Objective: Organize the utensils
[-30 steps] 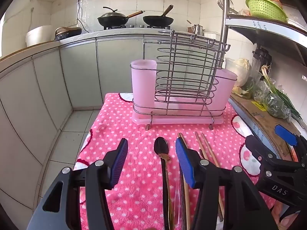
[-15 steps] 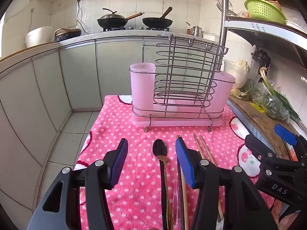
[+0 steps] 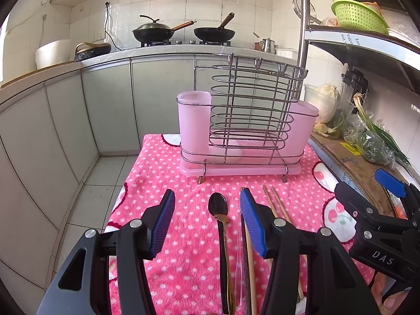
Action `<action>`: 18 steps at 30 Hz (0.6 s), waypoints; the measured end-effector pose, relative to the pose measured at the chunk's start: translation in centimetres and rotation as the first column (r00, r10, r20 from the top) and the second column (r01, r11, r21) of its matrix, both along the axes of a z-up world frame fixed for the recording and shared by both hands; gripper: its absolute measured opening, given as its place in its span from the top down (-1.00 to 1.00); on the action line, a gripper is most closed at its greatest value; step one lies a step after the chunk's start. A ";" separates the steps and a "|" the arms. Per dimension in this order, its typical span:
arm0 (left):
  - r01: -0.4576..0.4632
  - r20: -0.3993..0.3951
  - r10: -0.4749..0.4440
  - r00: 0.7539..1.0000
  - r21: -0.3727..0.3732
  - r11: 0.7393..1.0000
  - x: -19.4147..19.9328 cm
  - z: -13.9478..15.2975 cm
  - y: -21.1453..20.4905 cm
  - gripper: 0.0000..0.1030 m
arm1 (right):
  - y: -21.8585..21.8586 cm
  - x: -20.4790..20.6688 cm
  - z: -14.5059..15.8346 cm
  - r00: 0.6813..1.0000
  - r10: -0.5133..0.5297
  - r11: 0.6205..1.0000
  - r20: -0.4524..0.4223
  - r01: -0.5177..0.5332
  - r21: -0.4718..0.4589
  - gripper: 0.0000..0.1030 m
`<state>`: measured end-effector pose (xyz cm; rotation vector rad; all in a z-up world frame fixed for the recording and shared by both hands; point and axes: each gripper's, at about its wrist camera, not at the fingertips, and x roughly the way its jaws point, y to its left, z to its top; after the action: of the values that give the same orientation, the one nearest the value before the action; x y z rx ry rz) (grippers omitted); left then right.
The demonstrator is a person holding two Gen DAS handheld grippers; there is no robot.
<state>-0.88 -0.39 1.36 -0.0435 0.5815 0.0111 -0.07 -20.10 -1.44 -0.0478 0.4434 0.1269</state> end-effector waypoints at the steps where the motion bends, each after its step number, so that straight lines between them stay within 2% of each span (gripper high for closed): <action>1: 0.001 0.001 -0.001 1.000 0.000 1.000 0.0 0.0 0.0 0.00 | 0.0 0.0 0.0 1.000 0.000 1.000 0.001 0.000 0.000 -0.94; 18: 0.006 0.016 -0.006 1.000 0.010 1.000 -0.6 0.4 -0.1 0.00 | 0.0 -0.4 0.2 1.000 -0.001 1.000 0.015 0.001 0.006 -0.94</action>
<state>-1.51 -0.50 1.72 -0.0321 0.5657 0.0081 -0.45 -20.12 -1.20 -0.0422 0.4282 0.1265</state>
